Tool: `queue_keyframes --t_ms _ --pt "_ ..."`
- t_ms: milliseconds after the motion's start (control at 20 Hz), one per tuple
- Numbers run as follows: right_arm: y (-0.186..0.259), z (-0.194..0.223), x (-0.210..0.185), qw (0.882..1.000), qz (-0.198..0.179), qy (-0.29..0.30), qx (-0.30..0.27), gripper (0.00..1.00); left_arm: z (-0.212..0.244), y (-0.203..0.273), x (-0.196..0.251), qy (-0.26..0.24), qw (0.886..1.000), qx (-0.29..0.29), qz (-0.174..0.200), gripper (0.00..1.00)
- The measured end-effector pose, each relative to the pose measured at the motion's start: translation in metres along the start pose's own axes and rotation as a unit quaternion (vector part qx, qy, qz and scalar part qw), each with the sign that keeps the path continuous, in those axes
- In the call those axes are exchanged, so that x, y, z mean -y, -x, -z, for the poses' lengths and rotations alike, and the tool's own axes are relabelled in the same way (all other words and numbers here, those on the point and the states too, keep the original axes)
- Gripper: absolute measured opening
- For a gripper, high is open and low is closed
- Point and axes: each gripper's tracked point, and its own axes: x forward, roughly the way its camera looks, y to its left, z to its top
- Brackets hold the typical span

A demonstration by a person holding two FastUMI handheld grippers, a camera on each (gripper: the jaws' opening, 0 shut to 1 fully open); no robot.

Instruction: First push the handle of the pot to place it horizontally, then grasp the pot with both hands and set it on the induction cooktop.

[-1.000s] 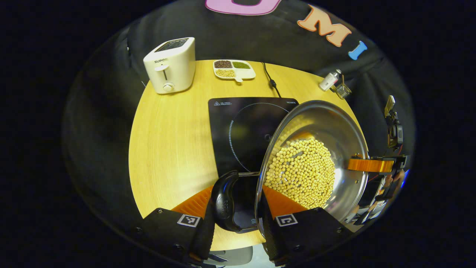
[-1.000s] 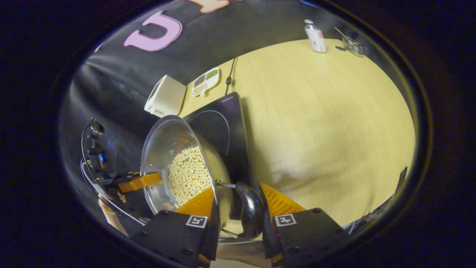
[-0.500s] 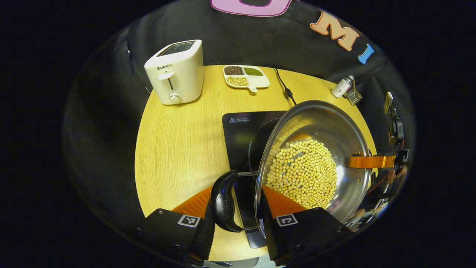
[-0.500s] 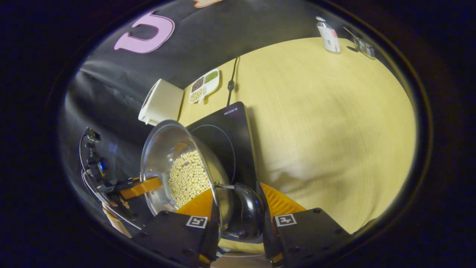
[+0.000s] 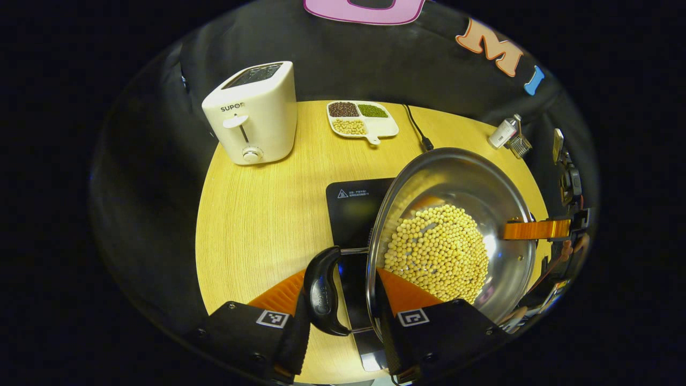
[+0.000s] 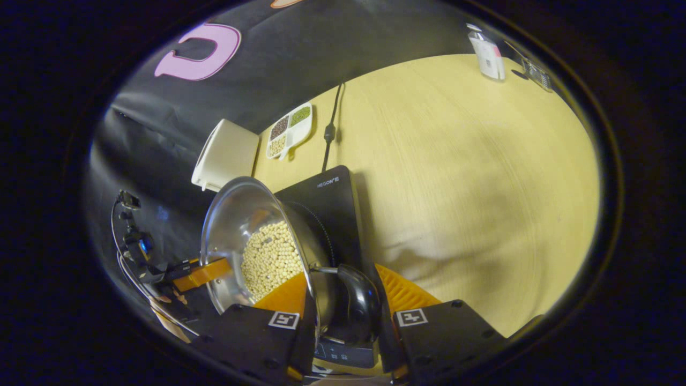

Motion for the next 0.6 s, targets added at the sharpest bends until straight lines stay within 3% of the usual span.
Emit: queue_keyframes --t_ms 250,300,400,500,550,600 --pt "-0.002 -0.006 -0.002 1.000 -0.007 0.005 0.009 0.51 -0.002 0.005 -0.005 0.009 1.000 0.001 0.004 0.60" --pt "-0.002 -0.007 -0.003 1.000 -0.011 0.008 0.012 0.44 -0.002 0.008 -0.006 0.013 1.000 0.000 0.006 0.60" --pt "-0.001 -0.007 -0.003 1.000 -0.018 0.010 0.014 0.51 -0.004 0.012 -0.009 0.012 1.000 0.001 0.006 0.61" --pt "-0.003 -0.007 -0.003 1.000 -0.020 0.008 0.016 0.48 -0.005 0.010 -0.006 0.012 1.000 0.001 0.005 0.63" --pt "-0.003 -0.007 -0.003 1.000 -0.020 0.008 0.017 0.53 -0.004 0.010 -0.006 0.012 1.000 -0.001 0.006 0.63" --pt "-0.003 -0.007 -0.003 1.000 -0.020 0.007 0.017 0.48 -0.003 0.010 -0.006 0.012 1.000 -0.001 0.006 0.63"
